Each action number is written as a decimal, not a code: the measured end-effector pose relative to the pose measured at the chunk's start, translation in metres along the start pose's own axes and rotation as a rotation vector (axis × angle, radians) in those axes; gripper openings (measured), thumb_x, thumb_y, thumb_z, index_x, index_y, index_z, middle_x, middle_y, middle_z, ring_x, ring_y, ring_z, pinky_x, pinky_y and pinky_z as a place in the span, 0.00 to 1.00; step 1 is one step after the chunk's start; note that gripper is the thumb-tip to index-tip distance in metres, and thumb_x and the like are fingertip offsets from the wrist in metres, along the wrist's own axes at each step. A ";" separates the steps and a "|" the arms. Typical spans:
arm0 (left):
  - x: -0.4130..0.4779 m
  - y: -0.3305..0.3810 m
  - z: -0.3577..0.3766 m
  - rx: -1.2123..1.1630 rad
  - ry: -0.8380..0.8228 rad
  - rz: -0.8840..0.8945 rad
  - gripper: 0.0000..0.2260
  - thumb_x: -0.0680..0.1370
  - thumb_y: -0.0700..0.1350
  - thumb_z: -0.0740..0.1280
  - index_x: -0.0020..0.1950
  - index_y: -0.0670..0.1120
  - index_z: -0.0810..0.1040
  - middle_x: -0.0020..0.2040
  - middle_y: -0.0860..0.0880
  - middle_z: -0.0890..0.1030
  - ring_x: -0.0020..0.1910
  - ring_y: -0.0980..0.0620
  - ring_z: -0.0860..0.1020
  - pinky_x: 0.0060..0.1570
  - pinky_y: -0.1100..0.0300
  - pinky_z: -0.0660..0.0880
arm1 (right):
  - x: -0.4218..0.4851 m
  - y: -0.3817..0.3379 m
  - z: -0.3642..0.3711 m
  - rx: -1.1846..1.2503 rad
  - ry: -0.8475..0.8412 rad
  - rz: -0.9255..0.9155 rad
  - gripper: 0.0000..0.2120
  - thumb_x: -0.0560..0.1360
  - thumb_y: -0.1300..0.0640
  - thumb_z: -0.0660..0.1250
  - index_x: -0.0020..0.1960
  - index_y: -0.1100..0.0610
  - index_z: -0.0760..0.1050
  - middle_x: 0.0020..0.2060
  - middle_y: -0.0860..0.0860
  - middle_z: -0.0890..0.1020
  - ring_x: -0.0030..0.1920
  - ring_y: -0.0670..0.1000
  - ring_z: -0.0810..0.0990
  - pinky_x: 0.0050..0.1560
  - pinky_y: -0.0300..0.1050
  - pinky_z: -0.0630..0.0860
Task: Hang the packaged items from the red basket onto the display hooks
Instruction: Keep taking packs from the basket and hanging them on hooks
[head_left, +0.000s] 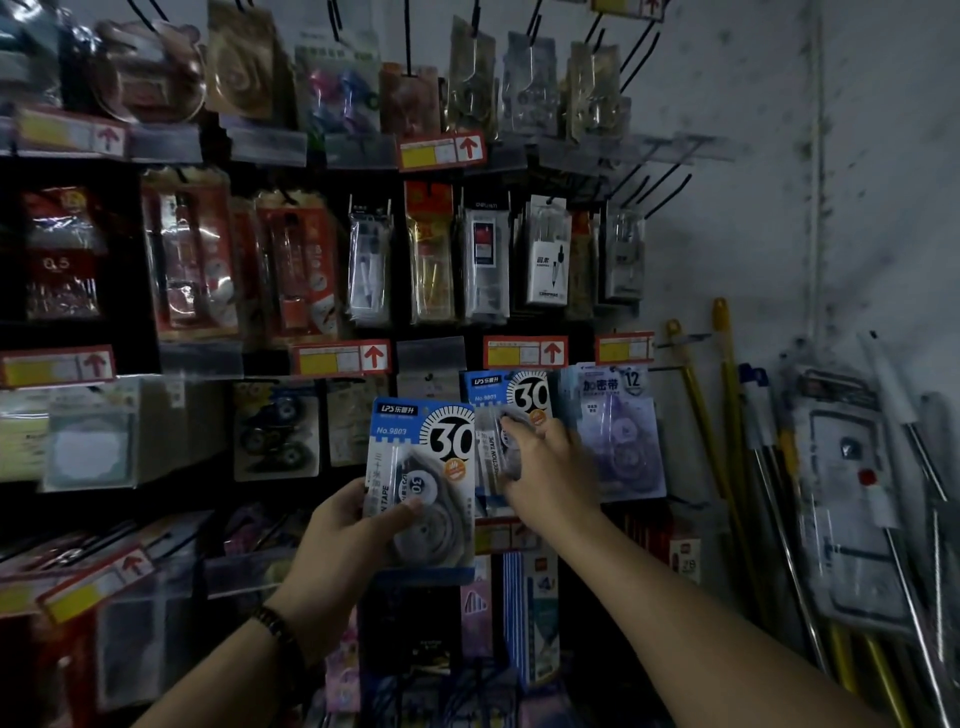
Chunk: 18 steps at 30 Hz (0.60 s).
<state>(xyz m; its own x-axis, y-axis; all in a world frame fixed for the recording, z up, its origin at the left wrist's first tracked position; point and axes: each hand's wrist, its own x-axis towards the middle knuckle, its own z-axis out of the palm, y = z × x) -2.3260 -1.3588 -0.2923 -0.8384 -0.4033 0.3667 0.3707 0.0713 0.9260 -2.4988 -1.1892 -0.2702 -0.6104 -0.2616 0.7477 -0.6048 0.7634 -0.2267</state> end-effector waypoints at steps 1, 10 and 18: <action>0.000 0.000 0.001 0.004 0.000 0.002 0.11 0.82 0.40 0.71 0.64 0.44 0.82 0.57 0.43 0.89 0.56 0.40 0.87 0.62 0.36 0.81 | 0.002 -0.001 0.002 0.005 -0.005 0.005 0.40 0.76 0.49 0.76 0.82 0.41 0.60 0.73 0.51 0.68 0.70 0.56 0.70 0.64 0.57 0.79; 0.007 -0.002 0.013 -0.028 0.036 0.011 0.10 0.84 0.42 0.69 0.66 0.46 0.82 0.58 0.45 0.88 0.57 0.43 0.88 0.61 0.39 0.82 | -0.027 -0.009 -0.012 0.071 0.190 -0.145 0.15 0.82 0.45 0.63 0.66 0.49 0.73 0.60 0.48 0.72 0.59 0.51 0.76 0.51 0.45 0.76; 0.002 0.007 0.044 -0.046 0.007 0.054 0.09 0.86 0.41 0.66 0.65 0.47 0.81 0.57 0.46 0.88 0.55 0.45 0.88 0.54 0.44 0.85 | -0.065 -0.019 -0.017 0.211 0.079 -0.375 0.40 0.75 0.34 0.69 0.81 0.45 0.60 0.69 0.45 0.68 0.70 0.50 0.71 0.58 0.50 0.81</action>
<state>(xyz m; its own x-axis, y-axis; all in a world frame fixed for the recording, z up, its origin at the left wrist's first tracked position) -2.3429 -1.3188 -0.2814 -0.8138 -0.4061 0.4156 0.4339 0.0509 0.8995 -2.4389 -1.1767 -0.3042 -0.2929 -0.4454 0.8461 -0.8732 0.4850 -0.0469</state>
